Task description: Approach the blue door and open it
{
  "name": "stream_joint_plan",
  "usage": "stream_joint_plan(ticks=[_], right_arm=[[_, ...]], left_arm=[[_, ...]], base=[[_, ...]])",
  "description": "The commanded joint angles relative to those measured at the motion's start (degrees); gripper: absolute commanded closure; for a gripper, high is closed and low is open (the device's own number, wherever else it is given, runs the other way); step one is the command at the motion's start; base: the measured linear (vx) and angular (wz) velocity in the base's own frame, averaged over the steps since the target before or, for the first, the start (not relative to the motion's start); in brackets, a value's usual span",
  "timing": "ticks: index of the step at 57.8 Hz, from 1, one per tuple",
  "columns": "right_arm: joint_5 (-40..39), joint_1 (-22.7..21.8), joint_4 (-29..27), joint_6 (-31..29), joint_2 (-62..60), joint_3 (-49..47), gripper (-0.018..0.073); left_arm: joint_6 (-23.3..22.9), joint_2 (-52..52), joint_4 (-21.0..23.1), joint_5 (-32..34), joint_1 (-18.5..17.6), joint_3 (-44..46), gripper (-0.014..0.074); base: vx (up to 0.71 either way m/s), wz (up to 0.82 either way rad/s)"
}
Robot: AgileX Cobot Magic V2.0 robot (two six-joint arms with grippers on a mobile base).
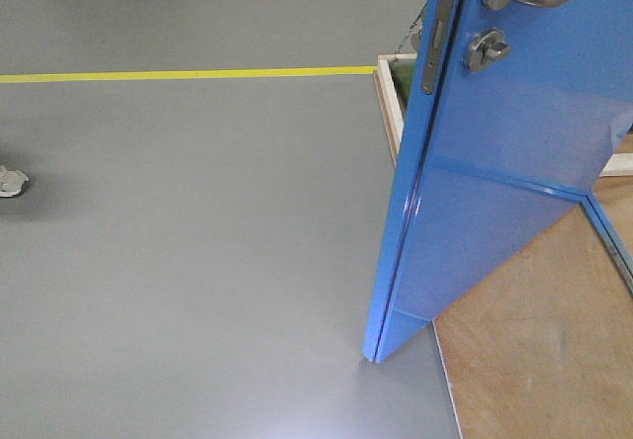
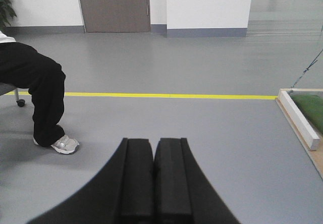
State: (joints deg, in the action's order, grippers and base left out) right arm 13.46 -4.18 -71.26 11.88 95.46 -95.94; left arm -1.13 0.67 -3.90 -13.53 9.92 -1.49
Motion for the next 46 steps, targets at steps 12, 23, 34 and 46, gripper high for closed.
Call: stream_joint_plan(ticks=[12, 23, 34, 46], right_arm=[[-0.2, 0.1, -0.7, -0.8, -0.8, -2.8, 0.0548], [-0.2, 0.1, -0.7, -0.8, -0.6, -2.8, 0.0548], [-0.2, 0.1, -0.7, -0.8, -0.5, -2.8, 0.0548], [-0.3, 0.1, -0.7, -0.8, -0.5, -2.8, 0.0548]], left_arm=[[-0.4, 0.7, 0.2, 4.7, -0.2, 1.5, 0.0524], [-0.4, 0.7, 0.2, 4.7, -0.2, 1.5, 0.0524], [-0.4, 0.7, 0.2, 4.7, -0.2, 1.5, 0.0524], [-0.4, 0.7, 0.2, 4.7, -0.2, 1.5, 0.0524]], base=[[0.00, 0.00], [0.00, 0.00], [0.00, 0.00], [0.00, 0.00]])
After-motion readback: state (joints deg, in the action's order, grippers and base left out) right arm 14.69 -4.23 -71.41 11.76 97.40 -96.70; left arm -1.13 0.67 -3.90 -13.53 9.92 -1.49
